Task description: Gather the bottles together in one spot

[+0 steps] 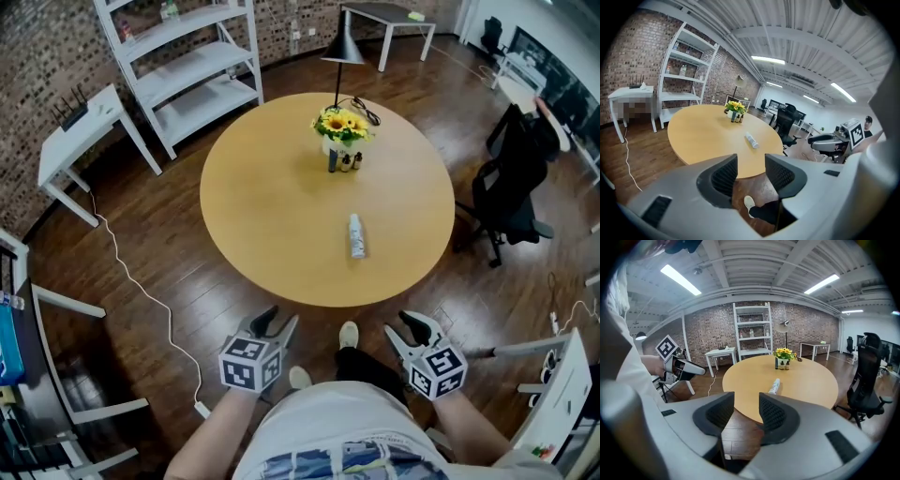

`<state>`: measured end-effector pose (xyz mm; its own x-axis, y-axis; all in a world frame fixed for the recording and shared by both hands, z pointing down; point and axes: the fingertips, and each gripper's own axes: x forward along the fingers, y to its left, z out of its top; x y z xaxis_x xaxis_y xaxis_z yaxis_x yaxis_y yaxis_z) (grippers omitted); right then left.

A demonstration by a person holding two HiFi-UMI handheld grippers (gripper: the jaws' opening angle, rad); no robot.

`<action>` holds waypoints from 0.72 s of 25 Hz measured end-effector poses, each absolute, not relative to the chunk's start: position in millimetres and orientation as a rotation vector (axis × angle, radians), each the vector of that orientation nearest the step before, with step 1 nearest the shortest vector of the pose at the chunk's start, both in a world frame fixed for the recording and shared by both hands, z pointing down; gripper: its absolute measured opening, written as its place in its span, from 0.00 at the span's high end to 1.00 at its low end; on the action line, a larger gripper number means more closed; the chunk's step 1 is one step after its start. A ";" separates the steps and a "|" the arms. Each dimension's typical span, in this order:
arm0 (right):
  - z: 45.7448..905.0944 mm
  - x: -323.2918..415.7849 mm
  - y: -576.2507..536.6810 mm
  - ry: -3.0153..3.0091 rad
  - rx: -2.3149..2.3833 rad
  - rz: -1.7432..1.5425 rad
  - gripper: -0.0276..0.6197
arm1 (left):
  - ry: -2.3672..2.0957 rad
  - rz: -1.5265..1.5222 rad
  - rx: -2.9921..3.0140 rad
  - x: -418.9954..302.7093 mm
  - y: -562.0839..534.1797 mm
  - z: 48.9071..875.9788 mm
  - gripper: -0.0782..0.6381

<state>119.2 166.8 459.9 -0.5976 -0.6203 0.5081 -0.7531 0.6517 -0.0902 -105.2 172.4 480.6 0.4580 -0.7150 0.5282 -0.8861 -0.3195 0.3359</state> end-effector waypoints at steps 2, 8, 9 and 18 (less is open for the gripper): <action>461.9 123.5 155.3 -2.436 1.077 0.427 0.66 | -1.306 0.405 2.134 -93.7 159.7 482.6 0.67; 463.0 148.8 105.6 -2.464 1.067 0.466 0.61 | -1.234 0.534 2.124 -42.4 91.5 501.1 0.60; 463.1 157.1 94.4 -2.468 1.073 0.474 0.61 | -1.217 0.564 2.122 -29.3 76.4 507.3 0.60; 475.5 236.7 6.9 -2.472 1.093 0.554 0.61 | -1.132 0.838 2.015 77.8 -56.8 587.8 0.55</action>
